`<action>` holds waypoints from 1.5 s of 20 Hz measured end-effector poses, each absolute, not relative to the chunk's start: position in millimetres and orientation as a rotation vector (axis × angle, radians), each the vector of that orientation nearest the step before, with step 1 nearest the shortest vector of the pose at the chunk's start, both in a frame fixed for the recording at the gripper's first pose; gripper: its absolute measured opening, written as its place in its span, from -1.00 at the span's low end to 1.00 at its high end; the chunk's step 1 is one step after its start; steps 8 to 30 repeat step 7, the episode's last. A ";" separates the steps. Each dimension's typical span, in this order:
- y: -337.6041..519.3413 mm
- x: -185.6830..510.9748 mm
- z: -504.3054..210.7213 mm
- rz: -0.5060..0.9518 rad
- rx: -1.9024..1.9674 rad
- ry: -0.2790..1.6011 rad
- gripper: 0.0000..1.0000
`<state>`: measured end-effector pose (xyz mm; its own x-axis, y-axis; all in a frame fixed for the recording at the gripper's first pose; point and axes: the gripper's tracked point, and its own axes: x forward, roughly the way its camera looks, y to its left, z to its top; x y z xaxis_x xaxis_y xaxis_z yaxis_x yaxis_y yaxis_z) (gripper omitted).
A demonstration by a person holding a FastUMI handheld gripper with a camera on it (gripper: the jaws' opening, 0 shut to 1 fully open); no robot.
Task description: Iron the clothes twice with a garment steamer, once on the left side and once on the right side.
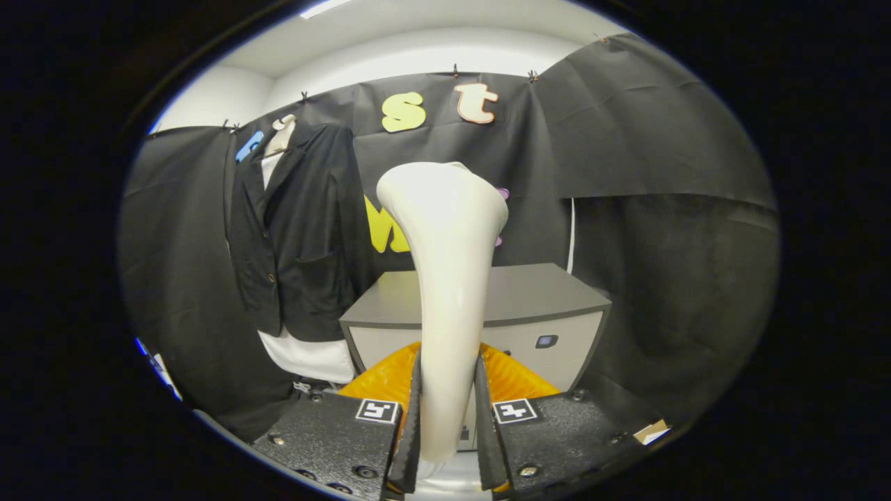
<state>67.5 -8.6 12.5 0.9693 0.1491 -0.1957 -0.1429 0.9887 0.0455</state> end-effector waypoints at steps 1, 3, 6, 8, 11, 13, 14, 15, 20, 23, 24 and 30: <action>-7.9 68.2 11.4 0.148 0.032 0.204 -0.28; -9.1 69.3 10.1 0.146 0.033 0.207 -0.27; -10.1 69.5 9.9 0.144 0.031 0.209 -0.28; -10.4 70.0 10.8 0.144 0.031 0.208 -0.28; -10.4 70.0 10.8 0.144 0.031 0.208 -0.28; -10.4 70.0 10.8 0.144 0.031 0.208 -0.28; -10.4 70.0 10.8 0.144 0.031 0.208 -0.28; -10.4 70.0 10.8 0.144 0.031 0.208 -0.28; -10.4 70.0 10.8 0.144 0.031 0.208 -0.28; -10.4 70.0 10.8 0.144 0.031 0.208 -0.28; -10.4 70.0 10.8 0.144 0.031 0.208 -0.28; -10.4 70.0 10.8 0.144 0.031 0.208 -0.28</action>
